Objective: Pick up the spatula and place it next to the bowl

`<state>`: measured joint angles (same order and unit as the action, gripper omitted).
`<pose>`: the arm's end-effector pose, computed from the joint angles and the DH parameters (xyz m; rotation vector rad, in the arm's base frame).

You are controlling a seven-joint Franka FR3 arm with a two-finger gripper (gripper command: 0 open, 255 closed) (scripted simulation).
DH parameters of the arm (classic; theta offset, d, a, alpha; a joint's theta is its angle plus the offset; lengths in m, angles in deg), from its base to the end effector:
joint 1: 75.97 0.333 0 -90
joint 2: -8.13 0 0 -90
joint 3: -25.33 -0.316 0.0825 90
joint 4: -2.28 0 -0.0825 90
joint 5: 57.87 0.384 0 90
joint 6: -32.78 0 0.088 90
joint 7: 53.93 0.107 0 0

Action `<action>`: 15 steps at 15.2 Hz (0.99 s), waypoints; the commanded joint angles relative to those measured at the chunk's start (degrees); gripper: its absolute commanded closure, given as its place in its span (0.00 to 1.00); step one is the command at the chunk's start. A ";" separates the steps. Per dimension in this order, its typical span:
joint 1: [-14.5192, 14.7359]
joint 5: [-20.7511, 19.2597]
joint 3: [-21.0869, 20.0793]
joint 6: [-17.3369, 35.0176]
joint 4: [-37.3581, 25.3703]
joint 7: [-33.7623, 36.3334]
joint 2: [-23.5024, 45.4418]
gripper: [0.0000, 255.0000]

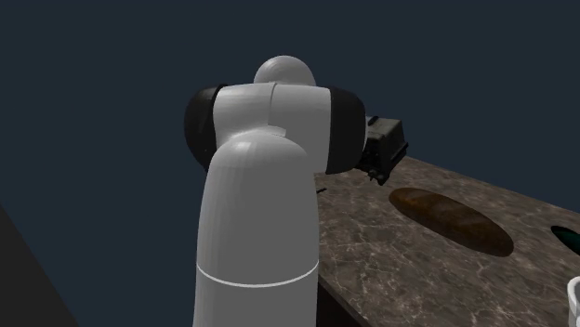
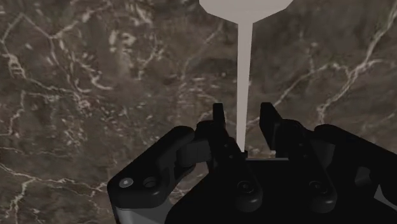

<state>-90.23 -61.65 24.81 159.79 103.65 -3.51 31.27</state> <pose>0.6364 -0.1583 0.3386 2.6629 -1.5999 0.0889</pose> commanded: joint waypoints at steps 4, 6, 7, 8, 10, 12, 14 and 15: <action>0.00 0.00 0.00 0.00 0.00 0.00 0.00 1.00; 0.00 0.00 0.00 0.00 0.00 0.00 0.00 1.00; 0.00 0.00 0.00 -0.01 -0.01 0.00 0.00 1.00; 0.00 0.00 0.00 0.01 0.00 0.00 0.00 1.00; -0.01 0.06 -0.02 -1.25 -0.54 -0.09 -0.72 1.00; -0.01 0.11 -0.04 -2.53 -1.14 -0.17 -1.40 1.00; -0.01 0.17 -0.06 -3.84 -1.82 -0.25 -2.02 1.00; -0.02 0.19 -0.07 -4.49 -2.18 -0.29 -2.33 1.00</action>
<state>-90.34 -61.47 24.79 156.10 102.02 -3.88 29.17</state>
